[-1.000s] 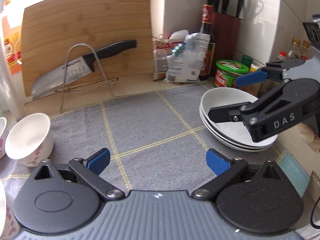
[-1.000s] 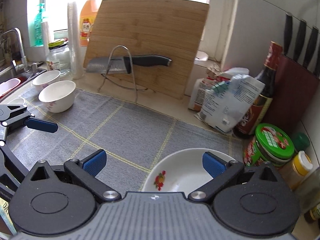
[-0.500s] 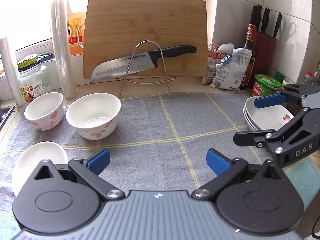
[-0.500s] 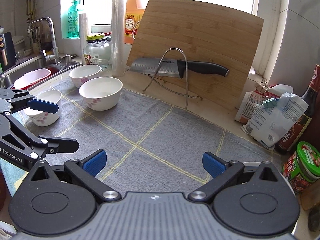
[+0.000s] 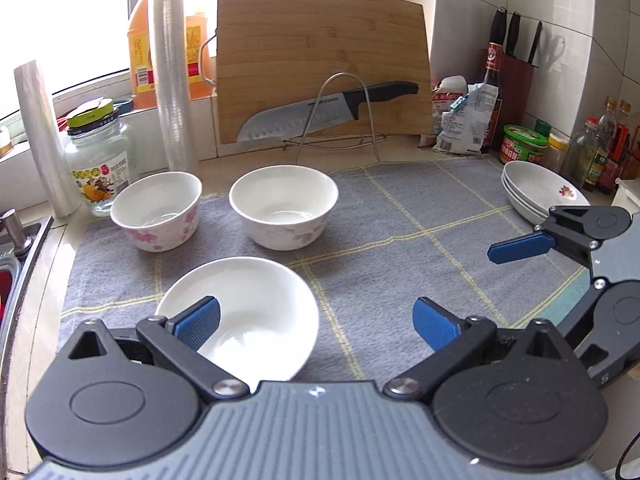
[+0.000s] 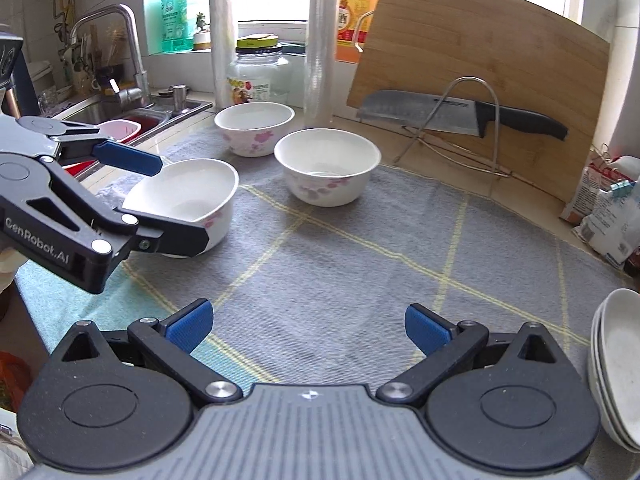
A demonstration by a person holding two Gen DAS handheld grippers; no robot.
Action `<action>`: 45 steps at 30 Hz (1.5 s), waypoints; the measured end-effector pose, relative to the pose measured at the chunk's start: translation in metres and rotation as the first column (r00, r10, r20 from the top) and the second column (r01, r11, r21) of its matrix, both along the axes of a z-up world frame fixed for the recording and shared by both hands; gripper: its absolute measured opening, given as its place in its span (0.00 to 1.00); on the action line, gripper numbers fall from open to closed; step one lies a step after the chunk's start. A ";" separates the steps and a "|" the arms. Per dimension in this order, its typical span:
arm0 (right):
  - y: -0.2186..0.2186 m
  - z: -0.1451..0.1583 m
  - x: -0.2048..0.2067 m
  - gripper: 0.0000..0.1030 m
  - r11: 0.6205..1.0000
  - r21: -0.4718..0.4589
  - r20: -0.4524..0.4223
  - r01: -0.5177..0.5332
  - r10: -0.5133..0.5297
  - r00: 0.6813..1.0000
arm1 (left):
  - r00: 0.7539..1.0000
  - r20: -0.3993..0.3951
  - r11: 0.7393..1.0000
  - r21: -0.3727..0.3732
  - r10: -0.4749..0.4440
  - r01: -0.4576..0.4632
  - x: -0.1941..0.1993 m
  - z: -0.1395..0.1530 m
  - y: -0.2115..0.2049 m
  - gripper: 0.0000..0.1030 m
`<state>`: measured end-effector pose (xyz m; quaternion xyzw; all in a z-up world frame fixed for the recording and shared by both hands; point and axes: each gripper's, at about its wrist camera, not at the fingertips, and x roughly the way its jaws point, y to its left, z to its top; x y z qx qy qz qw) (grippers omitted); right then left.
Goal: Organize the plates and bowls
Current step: 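Move the right tool to the plain white bowl and grasp its rim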
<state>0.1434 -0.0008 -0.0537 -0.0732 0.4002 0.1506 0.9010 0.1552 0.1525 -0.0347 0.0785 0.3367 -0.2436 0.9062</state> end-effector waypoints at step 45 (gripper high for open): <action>0.105 -0.023 0.046 0.82 0.989 -0.019 0.039 -0.144 0.145 0.989 | 0.973 -0.175 0.985 0.058 -0.149 0.161 0.085 -0.030 0.052 0.61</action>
